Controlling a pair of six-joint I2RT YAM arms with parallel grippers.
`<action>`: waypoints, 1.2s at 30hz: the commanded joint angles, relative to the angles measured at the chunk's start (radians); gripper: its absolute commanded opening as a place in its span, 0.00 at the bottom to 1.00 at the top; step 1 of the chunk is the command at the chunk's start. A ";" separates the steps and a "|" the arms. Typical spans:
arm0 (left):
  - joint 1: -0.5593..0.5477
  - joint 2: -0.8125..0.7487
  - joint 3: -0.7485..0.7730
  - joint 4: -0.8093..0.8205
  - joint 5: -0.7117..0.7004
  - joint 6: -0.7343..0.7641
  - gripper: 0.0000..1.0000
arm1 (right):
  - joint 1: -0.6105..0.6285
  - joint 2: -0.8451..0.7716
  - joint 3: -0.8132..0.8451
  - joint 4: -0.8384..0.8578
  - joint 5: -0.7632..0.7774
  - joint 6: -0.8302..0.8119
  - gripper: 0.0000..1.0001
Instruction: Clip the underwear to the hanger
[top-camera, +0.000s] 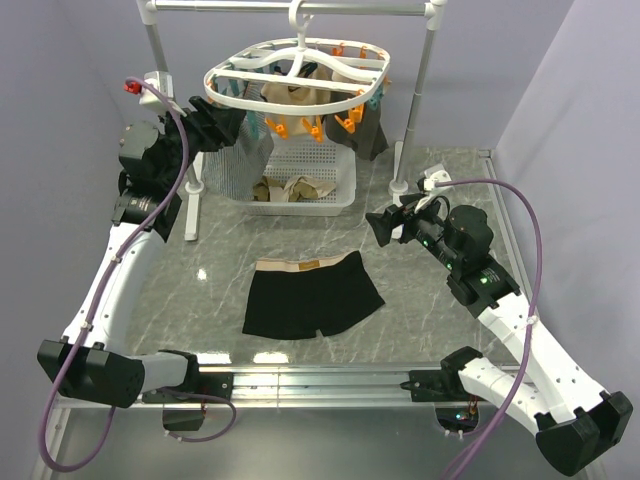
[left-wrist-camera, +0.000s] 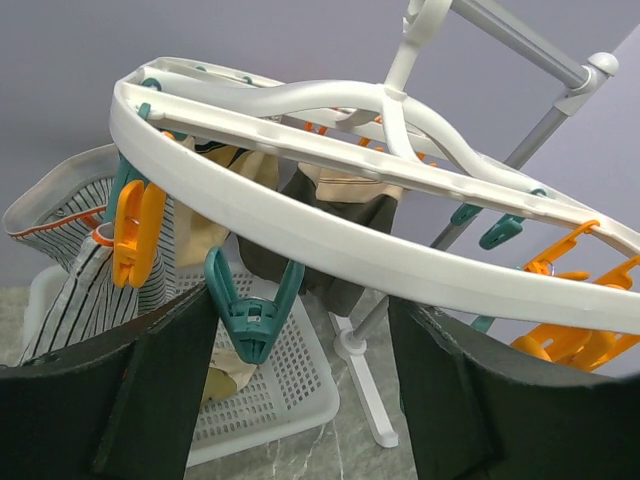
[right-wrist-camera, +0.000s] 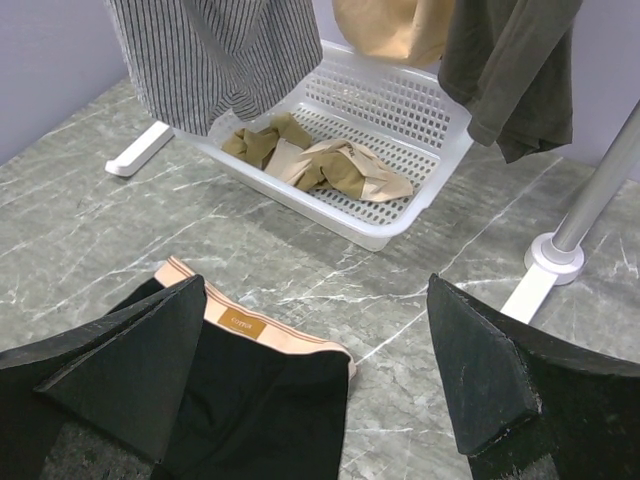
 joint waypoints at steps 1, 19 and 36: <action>0.003 -0.014 0.035 0.057 0.009 -0.006 0.73 | -0.010 -0.013 -0.008 0.036 -0.006 0.011 0.97; 0.003 -0.023 0.030 0.060 0.037 -0.016 0.00 | -0.011 -0.016 -0.012 0.034 -0.032 0.016 0.96; -0.057 -0.039 0.014 0.000 -0.092 -0.018 0.00 | 0.255 0.174 0.063 0.384 -0.037 0.175 0.55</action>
